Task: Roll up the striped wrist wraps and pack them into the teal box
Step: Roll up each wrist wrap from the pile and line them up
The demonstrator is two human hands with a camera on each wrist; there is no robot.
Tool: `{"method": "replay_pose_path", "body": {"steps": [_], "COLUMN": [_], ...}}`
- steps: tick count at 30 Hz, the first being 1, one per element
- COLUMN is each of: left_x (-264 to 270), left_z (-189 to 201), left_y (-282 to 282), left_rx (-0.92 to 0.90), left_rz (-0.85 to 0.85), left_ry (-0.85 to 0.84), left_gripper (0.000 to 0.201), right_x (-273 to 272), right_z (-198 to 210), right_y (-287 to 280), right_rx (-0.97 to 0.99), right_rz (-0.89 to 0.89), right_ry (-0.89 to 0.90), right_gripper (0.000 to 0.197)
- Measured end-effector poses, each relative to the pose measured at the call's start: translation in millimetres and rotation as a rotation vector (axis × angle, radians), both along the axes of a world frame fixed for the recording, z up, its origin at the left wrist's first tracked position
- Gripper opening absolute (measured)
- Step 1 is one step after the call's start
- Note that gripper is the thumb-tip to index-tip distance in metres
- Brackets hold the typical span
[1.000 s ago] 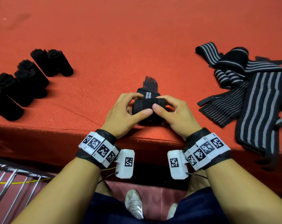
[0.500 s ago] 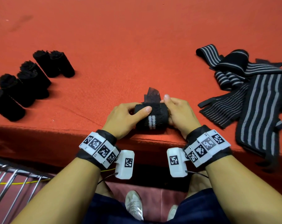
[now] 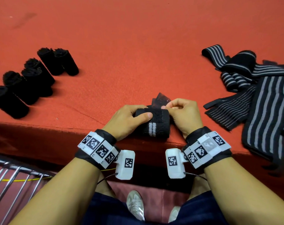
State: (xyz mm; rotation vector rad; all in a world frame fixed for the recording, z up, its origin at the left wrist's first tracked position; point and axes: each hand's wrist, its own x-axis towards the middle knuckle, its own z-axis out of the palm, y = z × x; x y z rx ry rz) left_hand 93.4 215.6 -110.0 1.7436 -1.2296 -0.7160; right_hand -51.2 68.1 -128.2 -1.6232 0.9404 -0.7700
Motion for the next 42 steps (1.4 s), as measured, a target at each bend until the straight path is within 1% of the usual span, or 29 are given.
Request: {"method": "replay_pose_path", "body": {"steps": [2, 4, 8, 10, 13, 15, 16, 17, 18, 20, 21, 22, 24, 27, 29, 31, 32, 34, 35, 36, 37, 39, 42], "left_x": [0, -1, -2, -2, -3, -3, -3, -3, -3, -3, -3, -3, -3, -3, -3, -3, -3, -3, -3, -3, -2, -2, -2], "left_z": [1, 1, 1, 1, 2, 2, 2, 2, 3, 3, 2, 2, 2, 1, 1, 1, 1, 2, 1, 1, 1, 0, 1], "left_y": [0, 0, 1, 0, 1, 1, 1, 1, 1, 1, 1, 1, 1, 0, 0, 1, 2, 2, 2, 3, 2, 2, 2], "left_rx": [0.004, 0.006, -0.004, -0.005, -0.004, -0.007, -0.009, -0.010, -0.010, -0.013, -0.016, -0.016, -0.015, -0.012, -0.012, -0.014, -0.017, -0.025, -0.028, -0.029, -0.029, -0.026, -0.017], "left_rz": [-0.009, -0.005, 0.004, 0.005, 0.004, 0.005, 0.005, 0.002, -0.003, -0.011, -0.011, -0.009, -0.004, 0.001, 0.002, 0.000, 0.000, -0.005, -0.006, -0.007, -0.007, -0.007, -0.004], "left_ry": [-0.008, -0.010, -0.016, -0.014, -0.009, -0.007, -0.007, -0.007, -0.007, -0.007, -0.008, -0.010, -0.015, -0.021, -0.025, -0.027, -0.024, -0.021, -0.023, -0.026, -0.027, -0.028, -0.012], "left_gripper": [0.040, 0.039, 0.038, 0.037, 0.034, 0.033, 0.033, 0.032, 0.031, 0.031, 0.031, 0.032, 0.032, 0.032, 0.034, 0.035, 0.035, 0.036, 0.036, 0.037, 0.038, 0.040, 0.036], "right_x": [0, 0, -1, -2, -1, 1, 2, 2, 1, 0, 0, -1, 0, -2, -3, -3, -2, 0, 1, 2, 2, 1, -1], "right_z": [0, 1, 3, 3, 0, 1, 4, 6, 9, 14, 15, 15, 12, 4, 2, 1, 1, 2, 3, 3, 5, 7, 6], "right_y": [-1, -2, -4, -3, -3, -4, -4, -6, -9, -12, -12, -11, -7, -3, -2, -4, -4, -4, -4, -4, -4, -2, 1], "right_rx": [-0.014, -0.001, 0.015, 0.021, -0.015, -0.019, 0.012, 0.064, 0.122, 0.197, 0.218, 0.224, 0.181, 0.054, 0.034, 0.045, 0.059, 0.072, 0.072, 0.067, 0.063, 0.053, 0.027], "right_rz": [0.002, -0.019, 0.003, 0.015, -0.018, -0.009, 0.025, 0.071, 0.120, 0.183, 0.193, 0.191, 0.139, 0.034, 0.026, 0.043, 0.054, 0.080, 0.096, 0.107, 0.114, 0.095, 0.041], "right_ry": [0.022, 0.033, 0.071, 0.066, 0.085, 0.116, 0.123, 0.122, 0.109, 0.092, 0.086, 0.073, 0.028, -0.051, -0.076, -0.058, -0.034, 0.010, 0.030, 0.046, 0.050, 0.015, -0.074], "right_gripper": [0.017, 0.022, 0.043, 0.058, 0.079, 0.088, 0.091, 0.089, 0.077, 0.040, 0.029, 0.026, 0.025, 0.025, 0.020, 0.016, 0.017, 0.034, 0.039, 0.040, 0.034, 0.016, 0.010]}}
